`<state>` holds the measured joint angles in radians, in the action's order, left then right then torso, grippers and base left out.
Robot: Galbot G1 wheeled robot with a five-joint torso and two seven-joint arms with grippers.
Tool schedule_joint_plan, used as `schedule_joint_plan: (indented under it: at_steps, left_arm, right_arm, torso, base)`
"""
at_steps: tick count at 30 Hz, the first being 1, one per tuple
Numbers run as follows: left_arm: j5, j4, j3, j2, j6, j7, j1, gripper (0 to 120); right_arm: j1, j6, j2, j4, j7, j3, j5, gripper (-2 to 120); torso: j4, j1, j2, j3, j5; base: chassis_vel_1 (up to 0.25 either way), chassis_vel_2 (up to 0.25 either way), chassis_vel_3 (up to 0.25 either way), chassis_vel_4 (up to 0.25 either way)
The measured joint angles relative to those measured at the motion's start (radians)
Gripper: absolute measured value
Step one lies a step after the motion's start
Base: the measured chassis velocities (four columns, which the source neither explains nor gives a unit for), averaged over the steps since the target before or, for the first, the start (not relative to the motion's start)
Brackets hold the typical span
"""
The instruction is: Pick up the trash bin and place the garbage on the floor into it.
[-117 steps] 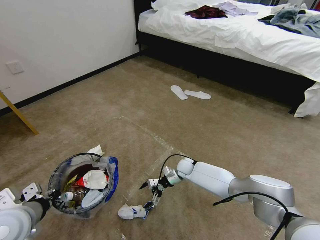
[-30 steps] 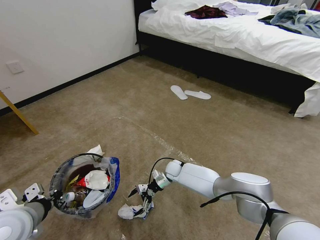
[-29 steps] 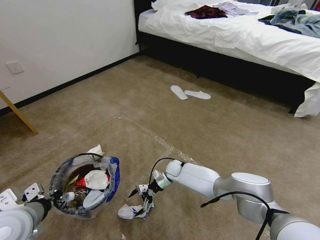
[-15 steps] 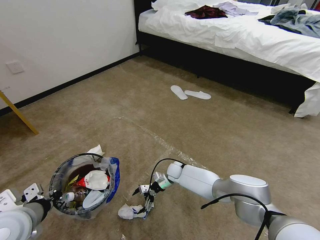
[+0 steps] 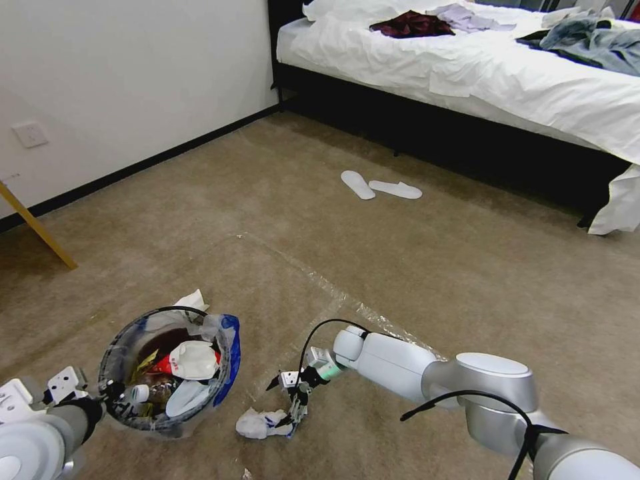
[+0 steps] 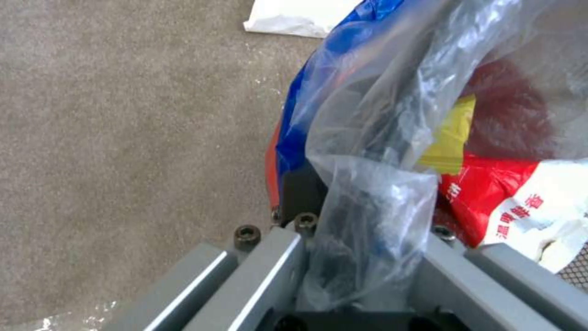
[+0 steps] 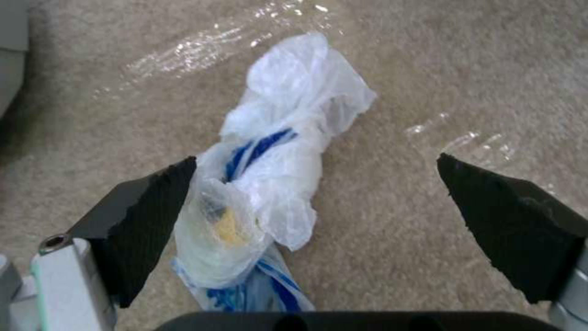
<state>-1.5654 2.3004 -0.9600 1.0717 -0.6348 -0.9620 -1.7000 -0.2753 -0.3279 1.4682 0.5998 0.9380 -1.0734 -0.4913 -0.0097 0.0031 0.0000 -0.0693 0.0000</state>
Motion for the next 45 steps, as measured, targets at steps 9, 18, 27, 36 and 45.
schedule_joint_plan:
  at_steps: [9,18,27,36,45]
  left_arm:
    - [0.000,-0.003,0.003,0.001,0.000,0.000,0.004,0]
    - [0.001,-0.007,0.006,0.000,0.001,-0.001,0.009,0]
    - [0.003,-0.006,0.007,0.000,0.001,-0.003,0.010,0]
    - [0.003,0.003,0.001,0.002,0.002,-0.003,0.002,0]
    - [0.003,0.008,0.003,0.001,0.003,-0.004,0.001,0]
  right_arm:
    - [-0.009,-0.004,-0.009,0.015,0.033,0.001,0.008,100]
    - [-0.008,-0.005,-0.034,0.058,0.031,0.000,-0.011,100]
    - [-0.020,-0.005,-0.031,0.058,0.024,0.000,-0.005,100]
    - [-0.030,-0.012,0.000,0.012,0.013,0.002,0.010,100]
    - [-0.043,-0.017,0.008,0.003,-0.009,0.004,0.024,100]
  torso:
    - [0.0000,0.000,0.000,0.000,0.0000]
    - [0.0000,0.000,0.000,0.000,0.0000]
    - [0.0000,0.000,0.000,0.000,0.0000]
    - [0.0001,0.000,0.000,0.000,0.0000]
    - [0.0000,0.000,0.000,0.000,0.0000]
  base:
    - [0.000,0.000,0.000,0.000]
    - [0.000,0.000,0.000,0.000]
    - [0.000,0.000,0.000,0.000]
    - [0.000,0.000,0.000,0.000]
    - [0.000,0.000,0.000,0.000]
